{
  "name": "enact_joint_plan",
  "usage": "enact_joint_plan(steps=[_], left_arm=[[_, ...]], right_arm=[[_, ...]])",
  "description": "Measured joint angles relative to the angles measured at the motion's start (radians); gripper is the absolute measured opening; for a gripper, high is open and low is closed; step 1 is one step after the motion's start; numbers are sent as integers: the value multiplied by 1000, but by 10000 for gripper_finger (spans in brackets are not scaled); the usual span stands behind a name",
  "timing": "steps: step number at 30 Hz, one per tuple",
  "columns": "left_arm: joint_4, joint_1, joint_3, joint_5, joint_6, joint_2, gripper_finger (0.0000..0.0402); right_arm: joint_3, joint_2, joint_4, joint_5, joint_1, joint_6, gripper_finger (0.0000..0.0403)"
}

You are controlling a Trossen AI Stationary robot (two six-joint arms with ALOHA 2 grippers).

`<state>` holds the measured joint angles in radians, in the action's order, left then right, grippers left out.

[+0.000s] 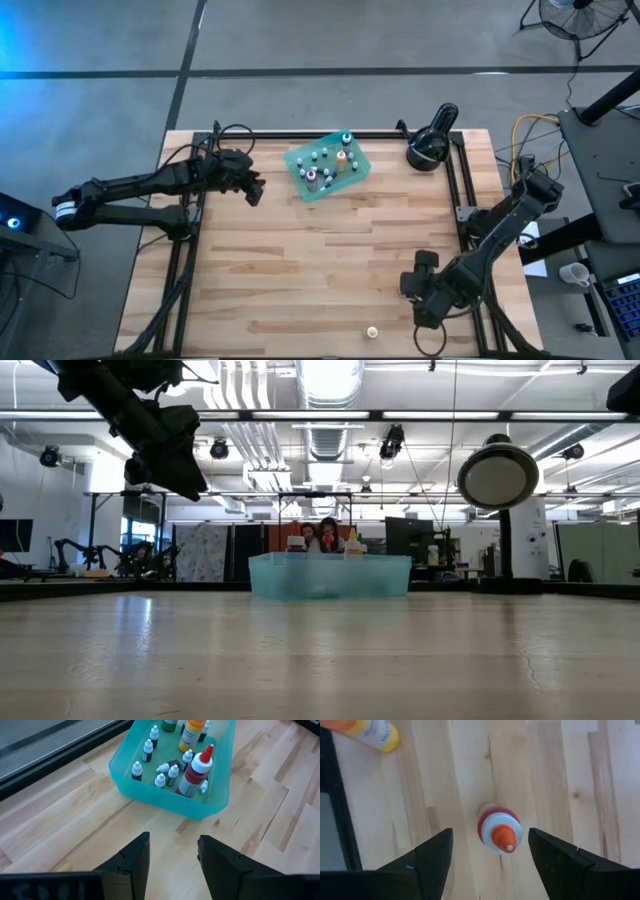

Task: Pick & Place food coloring
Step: Put the yellow big food coloring into the green bin

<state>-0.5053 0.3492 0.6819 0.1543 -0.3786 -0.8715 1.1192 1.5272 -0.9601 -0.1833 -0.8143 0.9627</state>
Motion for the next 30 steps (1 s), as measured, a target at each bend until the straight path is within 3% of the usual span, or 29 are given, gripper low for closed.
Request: enact_joint_plan(steps=[16,30], left_arm=[[0,0,0,0,-16,0,140],[0,0,0,0,-17,0,140]], right_arm=[[-33,13,6,1,38,2,209],[-33,13,9,50,46,-24,108]])
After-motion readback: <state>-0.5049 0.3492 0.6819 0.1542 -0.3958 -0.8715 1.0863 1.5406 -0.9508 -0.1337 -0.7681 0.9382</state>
